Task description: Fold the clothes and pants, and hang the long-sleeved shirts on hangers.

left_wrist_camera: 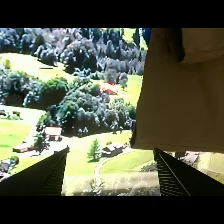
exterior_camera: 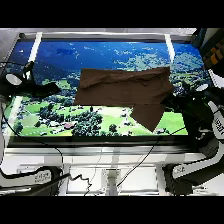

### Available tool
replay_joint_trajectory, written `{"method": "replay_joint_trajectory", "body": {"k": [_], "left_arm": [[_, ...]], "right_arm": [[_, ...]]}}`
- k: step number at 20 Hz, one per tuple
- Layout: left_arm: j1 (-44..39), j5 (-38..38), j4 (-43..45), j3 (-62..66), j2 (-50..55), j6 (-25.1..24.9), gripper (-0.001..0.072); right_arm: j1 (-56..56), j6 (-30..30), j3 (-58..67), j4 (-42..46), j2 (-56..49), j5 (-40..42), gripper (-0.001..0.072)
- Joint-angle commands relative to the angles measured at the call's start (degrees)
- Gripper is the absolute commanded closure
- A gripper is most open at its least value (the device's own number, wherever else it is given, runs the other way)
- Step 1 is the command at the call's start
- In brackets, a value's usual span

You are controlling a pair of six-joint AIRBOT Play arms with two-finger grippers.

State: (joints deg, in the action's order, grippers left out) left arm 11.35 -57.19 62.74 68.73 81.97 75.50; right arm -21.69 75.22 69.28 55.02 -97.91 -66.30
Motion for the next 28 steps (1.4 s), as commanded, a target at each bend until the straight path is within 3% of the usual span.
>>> {"method": "replay_joint_trajectory", "body": {"k": [1, 2, 5, 11, 15, 16, 18, 19, 23, 28], "left_arm": [[0.0, -2.5, -2.4, -0.1, 3.2, 0.0, 0.0087], [0.0, -3.1, -3.7, -0.2, 4.2, -0.1, 0.0087], [0.0, -5.1, -7.4, -0.3, 7.1, -0.1, 0.0088], [-4.0, -5.1, -12.7, -0.3, 13.7, -1.4, 0.0088], [-7.8, 0.7, -14.3, -0.3, 17.1, -1.3, 0.0099], [-8.6, 2.9, -14.9, -0.3, 17.4, -1.3, 0.0195], [-9.8, 7.8, -14.9, -0.3, 17.4, -1.3, 0.0482], [-10.0, 9.7, -15.1, -0.3, 17.4, -1.3, 0.0666], [-7.0, 10.7, -14.4, -0.1, 14.3, -1.3, 0.0695], [-1.9, 10.0, -7.3, -1.2, 1.2, -1.3, 0.0695]], "right_arm": [[0.1, -4.4, 0.0, -3.8, -0.3, 0.7, 0.0403], [0.1, -4.4, 0.0, -3.8, -0.2, 0.5, 0.0407], [0.1, -4.4, 0.0, -3.8, 0.1, 0.2, 0.0696], [0.1, -4.4, 0.0, -3.8, 0.3, 0.1, 0.0696], [0.1, -4.4, 0.0, -3.8, 0.4, -0.3, 0.0696], [0.1, -4.4, 0.0, -3.8, 0.4, -0.4, 0.0696], [0.1, -4.4, 0.2, -4.0, 0.4, -1.2, 0.0696], [0.1, -4.4, 0.4, -4.2, 0.4, -2.2, 0.0696], [0.3, -4.4, 4.7, -4.1, 1.0, -8.4, 0.0697], [6.8, -5.3, 4.2, -4.0, 9.7, -4.2, 0.0698]]}}
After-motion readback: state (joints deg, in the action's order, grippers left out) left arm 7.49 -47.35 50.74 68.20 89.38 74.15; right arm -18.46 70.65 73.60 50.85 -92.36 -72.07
